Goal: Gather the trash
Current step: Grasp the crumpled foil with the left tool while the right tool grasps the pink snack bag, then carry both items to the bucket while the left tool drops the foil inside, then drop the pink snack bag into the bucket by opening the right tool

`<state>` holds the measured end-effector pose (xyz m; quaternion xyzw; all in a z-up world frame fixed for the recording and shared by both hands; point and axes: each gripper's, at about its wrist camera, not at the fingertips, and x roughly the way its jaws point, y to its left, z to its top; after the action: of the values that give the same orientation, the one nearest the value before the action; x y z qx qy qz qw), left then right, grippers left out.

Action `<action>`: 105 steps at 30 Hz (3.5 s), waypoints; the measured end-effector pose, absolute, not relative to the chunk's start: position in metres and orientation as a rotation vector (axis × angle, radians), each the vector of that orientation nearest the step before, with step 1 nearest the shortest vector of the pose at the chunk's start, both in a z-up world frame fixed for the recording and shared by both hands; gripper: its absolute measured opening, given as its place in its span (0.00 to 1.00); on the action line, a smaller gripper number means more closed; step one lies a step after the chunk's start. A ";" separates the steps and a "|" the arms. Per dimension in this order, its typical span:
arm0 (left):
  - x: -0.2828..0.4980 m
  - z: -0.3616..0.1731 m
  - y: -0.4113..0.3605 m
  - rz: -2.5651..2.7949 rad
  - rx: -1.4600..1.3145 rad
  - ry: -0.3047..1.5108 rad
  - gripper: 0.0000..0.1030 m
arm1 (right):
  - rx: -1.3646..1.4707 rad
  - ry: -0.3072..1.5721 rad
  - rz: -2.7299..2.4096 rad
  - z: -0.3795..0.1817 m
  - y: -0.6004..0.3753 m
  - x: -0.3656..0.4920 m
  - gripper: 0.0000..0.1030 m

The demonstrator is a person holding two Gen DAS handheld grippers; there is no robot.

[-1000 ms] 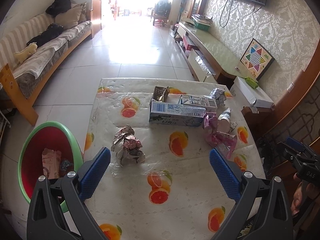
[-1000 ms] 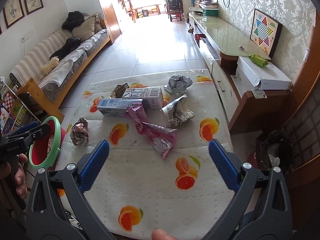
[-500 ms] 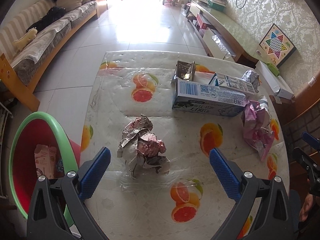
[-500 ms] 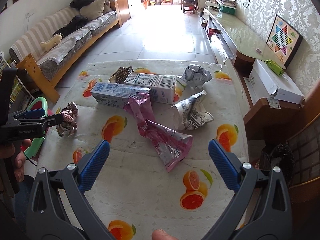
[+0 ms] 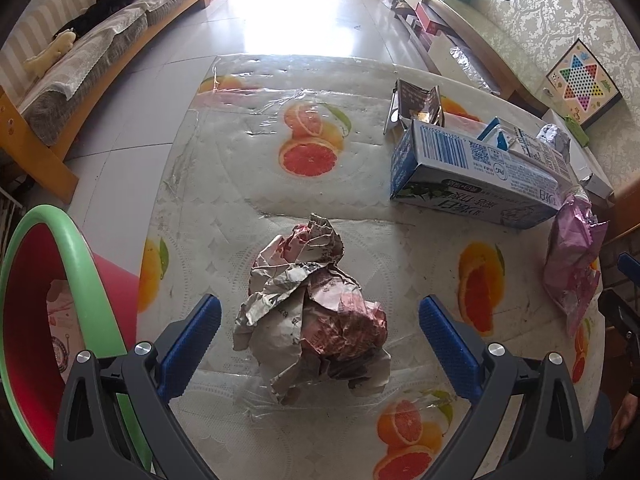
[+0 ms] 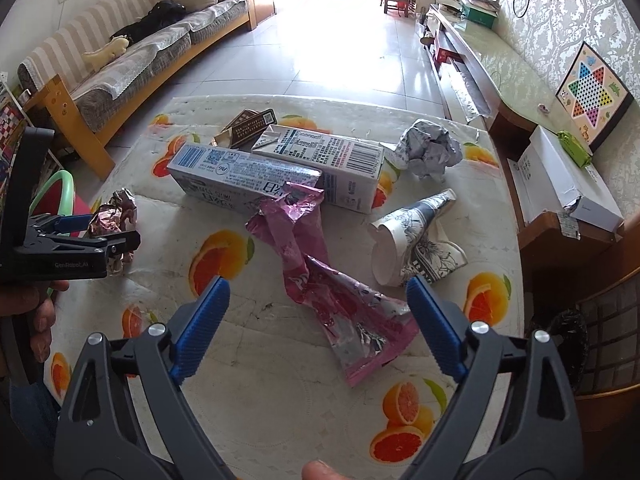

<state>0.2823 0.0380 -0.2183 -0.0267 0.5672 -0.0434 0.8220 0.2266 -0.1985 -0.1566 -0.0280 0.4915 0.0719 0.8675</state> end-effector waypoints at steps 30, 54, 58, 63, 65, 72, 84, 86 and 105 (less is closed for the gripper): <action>0.257 -0.189 0.031 -0.185 -0.019 1.157 0.40 | -0.130 1.123 0.132 -0.210 -0.183 0.260 0.41; 0.194 -0.102 0.006 -0.269 -0.023 0.979 0.40 | -0.040 0.966 0.127 -0.107 -0.206 0.172 0.26; 0.177 -0.088 0.013 -0.268 -0.031 0.944 0.40 | -0.029 0.937 0.127 -0.090 -0.204 0.154 0.26; 0.158 -0.071 0.029 -0.258 -0.043 0.902 0.40 | -0.022 0.910 0.141 -0.074 -0.192 0.135 0.26; 0.152 -0.065 0.037 -0.254 -0.051 0.889 0.40 | -0.031 0.903 0.148 -0.069 -0.183 0.130 0.26; 0.141 -0.058 0.076 -0.209 -0.081 0.869 0.40 | -0.059 0.882 0.195 -0.056 -0.146 0.127 0.26; 0.149 -0.082 0.202 0.010 -0.176 0.905 0.41 | -0.128 0.870 0.349 -0.051 -0.049 0.143 0.26; 0.151 -0.091 0.223 0.038 -0.197 0.920 0.41 | -0.141 0.873 0.374 -0.052 -0.033 0.146 0.26; 0.132 -0.109 0.302 0.148 -0.322 0.898 0.85 | -0.203 0.918 0.578 -0.077 0.100 0.176 0.26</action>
<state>0.1324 0.3018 -0.1092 -0.1550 0.4320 0.0714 0.8856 0.1755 0.1000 -0.0771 -0.0965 0.4360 0.2746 0.8516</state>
